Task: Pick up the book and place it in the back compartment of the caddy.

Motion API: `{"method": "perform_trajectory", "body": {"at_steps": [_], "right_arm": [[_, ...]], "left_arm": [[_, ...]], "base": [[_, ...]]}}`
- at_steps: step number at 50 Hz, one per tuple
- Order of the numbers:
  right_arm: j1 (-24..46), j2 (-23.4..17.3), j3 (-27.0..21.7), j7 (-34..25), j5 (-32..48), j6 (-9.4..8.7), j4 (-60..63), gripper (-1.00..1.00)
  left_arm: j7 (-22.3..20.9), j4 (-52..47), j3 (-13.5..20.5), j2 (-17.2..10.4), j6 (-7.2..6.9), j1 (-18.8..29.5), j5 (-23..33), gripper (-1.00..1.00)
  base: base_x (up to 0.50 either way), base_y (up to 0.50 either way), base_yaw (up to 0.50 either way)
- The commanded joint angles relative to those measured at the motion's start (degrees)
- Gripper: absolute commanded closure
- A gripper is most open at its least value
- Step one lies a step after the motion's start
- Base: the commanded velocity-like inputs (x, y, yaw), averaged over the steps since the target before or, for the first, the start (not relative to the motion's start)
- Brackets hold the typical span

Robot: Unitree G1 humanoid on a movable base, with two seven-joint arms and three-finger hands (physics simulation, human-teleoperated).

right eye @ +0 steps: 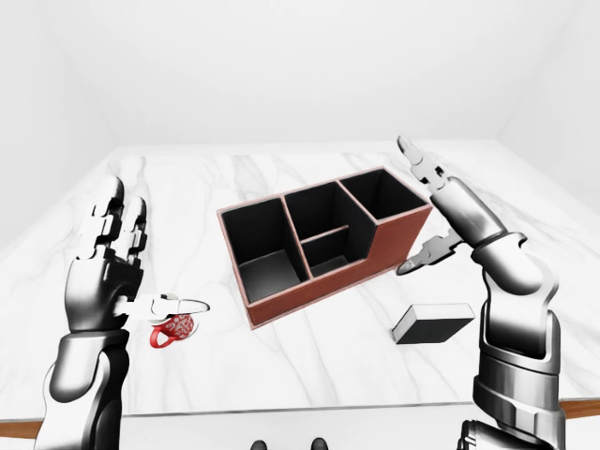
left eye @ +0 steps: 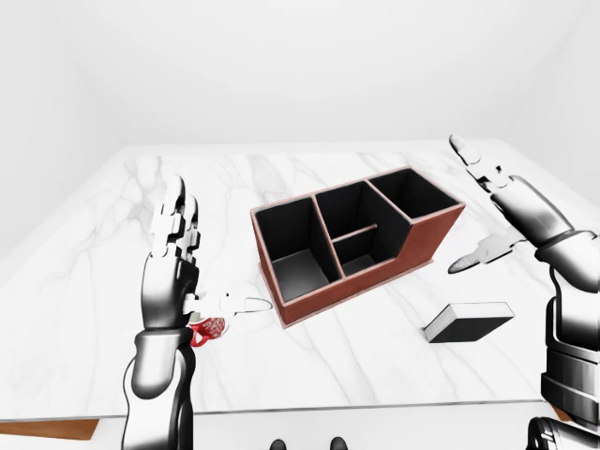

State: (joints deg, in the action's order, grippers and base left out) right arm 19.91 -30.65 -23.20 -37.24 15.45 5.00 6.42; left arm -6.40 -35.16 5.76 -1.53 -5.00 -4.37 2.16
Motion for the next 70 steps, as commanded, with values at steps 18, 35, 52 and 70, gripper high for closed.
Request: {"method": "perform_trajectory", "body": {"at_steps": [18,35,52,70], "right_arm": [[-4.2,1.4,-1.0,-2.8,1.2,0.00,-1.6,-1.00],[-6.6,2.3,-1.7,-2.8,1.8,0.00,-0.9,-1.00],[-8.7,2.6,-2.2,-2.8,2.7,0.00,-2.9,-1.00],[-8.5,1.5,-1.4,-2.8,6.5,0.00,-9.9,-1.00]], "left_arm": [[-0.1,0.0,0.1,0.0,0.00,-0.1,0.1,-1.00],[-0.2,-0.5,0.4,0.0,0.00,-0.1,0.1,-1.00],[-0.2,-0.4,0.3,0.0,0.00,-0.1,0.1,-1.00],[-0.2,0.1,0.3,0.0,0.00,-0.1,0.1,-1.00]], "base": [[0.00,0.00,0.00],[0.00,0.00,0.00],[0.00,0.00,0.00],[0.00,0.00,0.00]]}}
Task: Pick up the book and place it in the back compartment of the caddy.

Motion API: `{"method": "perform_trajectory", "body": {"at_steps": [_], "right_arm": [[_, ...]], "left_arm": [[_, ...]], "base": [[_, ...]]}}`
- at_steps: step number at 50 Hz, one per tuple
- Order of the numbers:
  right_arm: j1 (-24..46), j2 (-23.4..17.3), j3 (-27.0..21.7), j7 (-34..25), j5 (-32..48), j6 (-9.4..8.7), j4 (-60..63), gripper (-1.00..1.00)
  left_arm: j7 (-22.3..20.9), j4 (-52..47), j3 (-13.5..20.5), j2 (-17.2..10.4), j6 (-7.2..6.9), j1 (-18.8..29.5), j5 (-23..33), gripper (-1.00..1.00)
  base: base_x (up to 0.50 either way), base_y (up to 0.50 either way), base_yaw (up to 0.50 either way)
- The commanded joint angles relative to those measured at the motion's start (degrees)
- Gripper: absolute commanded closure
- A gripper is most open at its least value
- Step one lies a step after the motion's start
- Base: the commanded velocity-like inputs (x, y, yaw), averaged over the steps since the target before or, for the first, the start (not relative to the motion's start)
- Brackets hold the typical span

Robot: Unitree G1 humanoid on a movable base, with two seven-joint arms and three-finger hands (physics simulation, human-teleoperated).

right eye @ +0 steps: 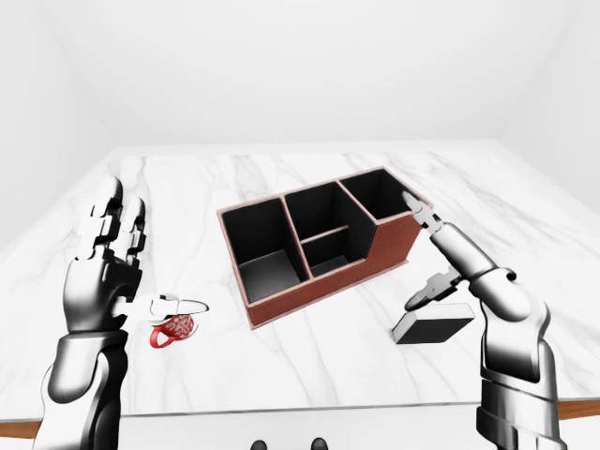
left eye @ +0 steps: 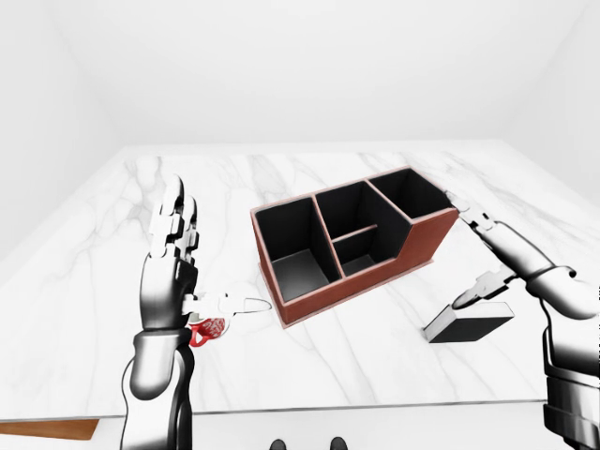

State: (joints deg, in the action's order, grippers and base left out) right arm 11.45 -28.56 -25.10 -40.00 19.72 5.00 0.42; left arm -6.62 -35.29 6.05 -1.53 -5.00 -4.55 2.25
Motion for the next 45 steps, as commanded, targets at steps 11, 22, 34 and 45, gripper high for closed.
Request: {"method": "perform_trajectory", "body": {"at_steps": [11,22,34,45], "right_arm": [[-1.1,-0.3,1.2,0.0,4.9,0.00,-6.5,-1.00],[-1.7,-0.2,1.8,0.4,7.4,0.00,-10.4,-1.00],[-1.2,-1.5,2.7,2.9,9.6,0.00,-15.3,-1.00],[-1.1,-2.3,3.2,4.4,11.5,0.00,-17.4,-1.00]], "left_arm": [[0.1,0.1,0.0,0.0,0.00,0.0,0.1,-1.00],[0.0,-0.1,0.1,0.0,0.00,0.0,0.1,-1.00],[0.0,-0.1,-0.1,0.0,0.00,-0.1,0.1,-1.00],[0.0,0.2,-0.1,0.0,0.00,0.0,0.1,-1.00]], "base": [[0.00,0.00,0.00],[0.00,0.00,0.00],[0.00,0.00,0.00],[0.00,0.00,0.00]]}}
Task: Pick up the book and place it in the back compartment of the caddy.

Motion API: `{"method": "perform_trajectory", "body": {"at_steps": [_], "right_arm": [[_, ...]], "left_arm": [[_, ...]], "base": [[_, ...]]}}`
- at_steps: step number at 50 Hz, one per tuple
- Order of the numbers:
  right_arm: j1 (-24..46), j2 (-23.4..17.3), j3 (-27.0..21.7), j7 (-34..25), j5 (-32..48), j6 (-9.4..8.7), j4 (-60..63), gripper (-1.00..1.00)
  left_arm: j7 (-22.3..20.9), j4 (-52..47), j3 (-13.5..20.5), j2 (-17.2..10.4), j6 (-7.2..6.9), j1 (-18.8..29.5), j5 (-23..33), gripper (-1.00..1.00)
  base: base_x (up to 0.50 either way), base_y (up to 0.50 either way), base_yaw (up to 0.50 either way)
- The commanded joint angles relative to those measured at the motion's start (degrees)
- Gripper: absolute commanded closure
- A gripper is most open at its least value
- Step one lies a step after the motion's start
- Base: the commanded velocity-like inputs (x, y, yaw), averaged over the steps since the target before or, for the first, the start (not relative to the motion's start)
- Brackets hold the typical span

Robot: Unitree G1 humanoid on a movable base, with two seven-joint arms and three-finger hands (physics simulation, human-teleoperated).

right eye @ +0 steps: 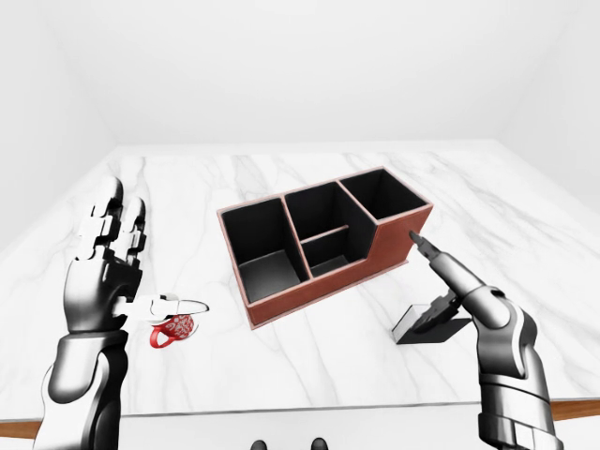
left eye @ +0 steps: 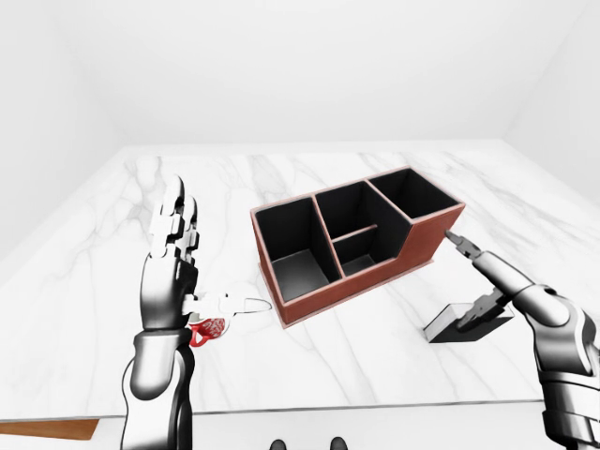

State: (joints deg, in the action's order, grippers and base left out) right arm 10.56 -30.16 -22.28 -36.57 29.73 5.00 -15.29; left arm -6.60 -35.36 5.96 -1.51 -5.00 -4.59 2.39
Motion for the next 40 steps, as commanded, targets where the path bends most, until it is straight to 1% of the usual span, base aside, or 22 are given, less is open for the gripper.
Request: {"method": "perform_trajectory", "body": {"at_steps": [1,15,33,35,40], "right_arm": [[-0.3,-0.6,0.4,0.8,1.4,0.00,-1.5,-1.00],[-1.2,-0.3,-0.5,-1.0,1.3,0.00,0.2,-1.00],[-0.6,-1.1,0.4,1.7,4.2,0.00,-3.9,-1.00],[-0.3,-1.1,0.9,3.2,5.6,0.00,-5.4,-1.00],[-0.4,-1.2,1.2,4.3,6.7,0.00,-6.0,-1.00]], "left_arm": [[0.0,0.3,0.0,0.0,0.00,0.0,0.0,-1.00],[0.0,-0.2,-0.1,0.0,0.00,0.1,0.0,-1.00],[0.0,0.1,0.0,0.0,0.00,0.1,0.0,-1.00],[0.0,0.1,0.0,0.0,0.00,0.1,0.0,-1.00],[0.0,0.1,0.0,0.0,0.00,0.1,0.0,-1.00]], "base": [[0.00,0.00,0.00],[0.00,0.00,0.00],[0.00,0.00,0.00],[0.00,0.00,0.00],[0.00,0.00,0.00]]}}
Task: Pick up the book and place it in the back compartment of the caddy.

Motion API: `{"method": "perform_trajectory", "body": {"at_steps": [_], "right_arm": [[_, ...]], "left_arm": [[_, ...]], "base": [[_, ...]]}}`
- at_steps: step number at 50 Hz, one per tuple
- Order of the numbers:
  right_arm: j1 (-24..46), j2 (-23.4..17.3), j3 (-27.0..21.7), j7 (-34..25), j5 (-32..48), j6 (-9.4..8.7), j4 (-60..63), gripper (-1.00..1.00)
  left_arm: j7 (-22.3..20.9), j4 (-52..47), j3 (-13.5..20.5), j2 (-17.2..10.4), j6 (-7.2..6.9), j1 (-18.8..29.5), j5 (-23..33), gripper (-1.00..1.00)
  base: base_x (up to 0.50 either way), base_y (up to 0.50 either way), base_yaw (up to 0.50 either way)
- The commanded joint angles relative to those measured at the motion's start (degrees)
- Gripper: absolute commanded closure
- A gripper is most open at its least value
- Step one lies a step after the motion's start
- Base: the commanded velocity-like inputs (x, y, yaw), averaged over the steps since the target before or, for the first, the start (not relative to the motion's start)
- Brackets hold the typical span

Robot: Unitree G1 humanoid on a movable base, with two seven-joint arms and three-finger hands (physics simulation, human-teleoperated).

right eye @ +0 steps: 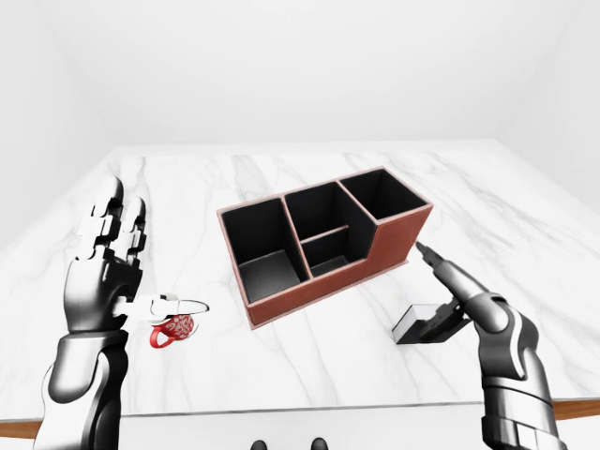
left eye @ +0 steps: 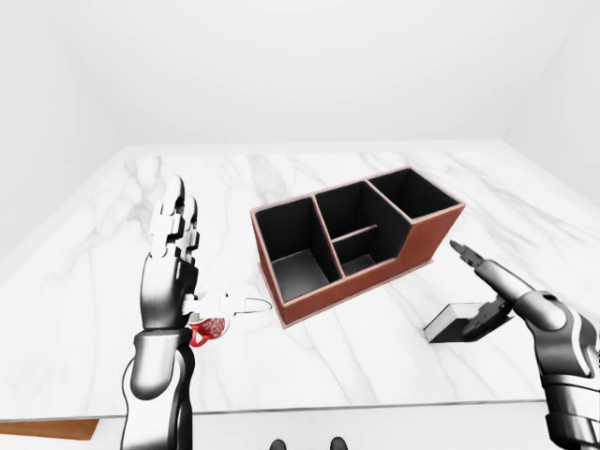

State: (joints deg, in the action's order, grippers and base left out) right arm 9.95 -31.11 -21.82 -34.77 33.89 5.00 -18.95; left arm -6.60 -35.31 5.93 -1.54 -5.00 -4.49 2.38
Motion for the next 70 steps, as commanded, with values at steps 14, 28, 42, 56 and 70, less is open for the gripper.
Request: {"method": "perform_trajectory", "body": {"at_steps": [14,28,42,56,70], "right_arm": [[-0.9,-0.2,0.3,1.9,2.9,0.00,-0.9,-1.00],[-0.9,-0.8,0.7,3.9,5.4,0.00,-2.7,-1.00],[0.2,-1.3,1.3,6.5,8.1,0.00,-5.8,-1.00],[5.0,-4.1,6.9,18.4,15.0,0.00,-18.6,-1.00],[0.3,-2.3,3.5,10.6,10.6,0.00,-9.7,1.00]], "left_arm": [[0.0,0.1,0.0,0.0,0.00,-0.1,0.1,-1.00],[0.0,0.1,0.0,0.0,0.00,0.0,0.0,-1.00],[0.0,0.3,-0.2,0.0,0.00,-0.1,0.1,-1.00],[-0.1,0.4,-0.1,0.0,0.00,0.0,0.2,-1.00],[-0.1,0.1,-0.2,0.0,0.00,0.0,0.2,-1.00]], "base": [[0.00,0.00,0.00],[0.00,0.00,0.00],[0.00,0.00,0.00],[0.00,0.00,0.00],[0.00,0.00,0.00]]}}
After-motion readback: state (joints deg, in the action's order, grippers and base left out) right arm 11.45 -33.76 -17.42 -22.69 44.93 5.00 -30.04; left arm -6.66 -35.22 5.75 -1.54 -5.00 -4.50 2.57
